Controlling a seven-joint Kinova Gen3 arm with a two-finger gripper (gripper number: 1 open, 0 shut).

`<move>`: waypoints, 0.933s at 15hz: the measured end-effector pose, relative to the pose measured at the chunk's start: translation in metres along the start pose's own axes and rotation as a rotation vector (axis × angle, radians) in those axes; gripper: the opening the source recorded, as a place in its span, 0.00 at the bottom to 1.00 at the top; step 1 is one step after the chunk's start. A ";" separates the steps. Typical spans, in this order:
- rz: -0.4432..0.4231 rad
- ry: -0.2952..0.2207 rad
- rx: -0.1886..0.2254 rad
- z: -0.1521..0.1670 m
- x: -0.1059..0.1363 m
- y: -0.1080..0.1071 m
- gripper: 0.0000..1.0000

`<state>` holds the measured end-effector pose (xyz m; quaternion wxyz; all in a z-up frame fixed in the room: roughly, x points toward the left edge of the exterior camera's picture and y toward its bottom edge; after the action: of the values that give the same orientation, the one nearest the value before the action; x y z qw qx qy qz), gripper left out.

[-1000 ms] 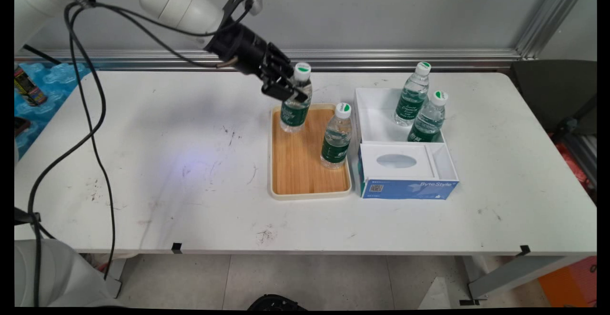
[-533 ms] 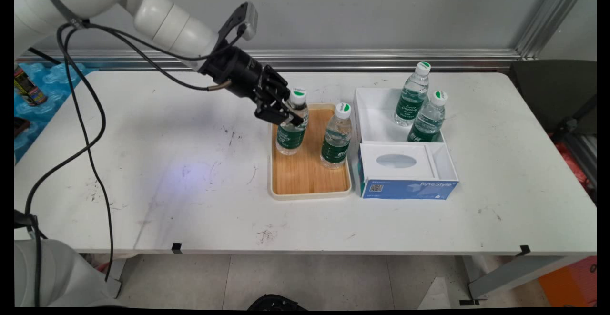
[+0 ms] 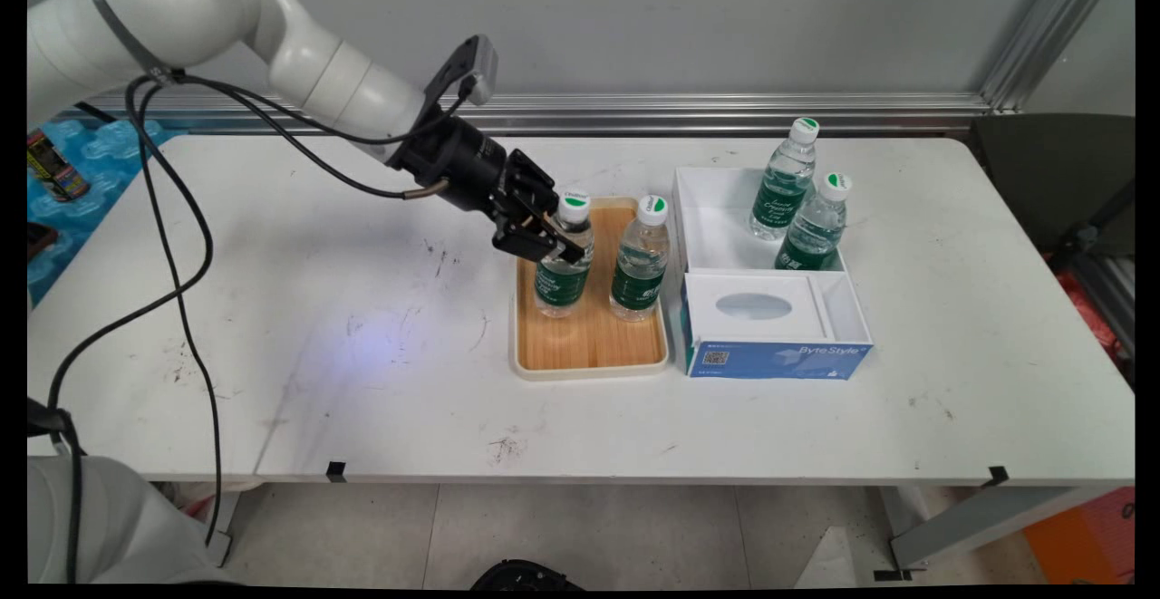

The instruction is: Place the picked object on the tray

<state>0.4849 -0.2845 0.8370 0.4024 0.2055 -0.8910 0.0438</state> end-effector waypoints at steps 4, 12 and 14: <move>-0.010 0.003 -0.005 0.010 -0.007 0.001 0.00; -0.017 -0.001 0.002 0.022 -0.019 -0.001 0.00; -0.020 -0.001 0.003 0.024 -0.021 -0.002 1.00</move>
<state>0.4812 -0.2849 0.8053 0.4019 0.2148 -0.8892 0.0409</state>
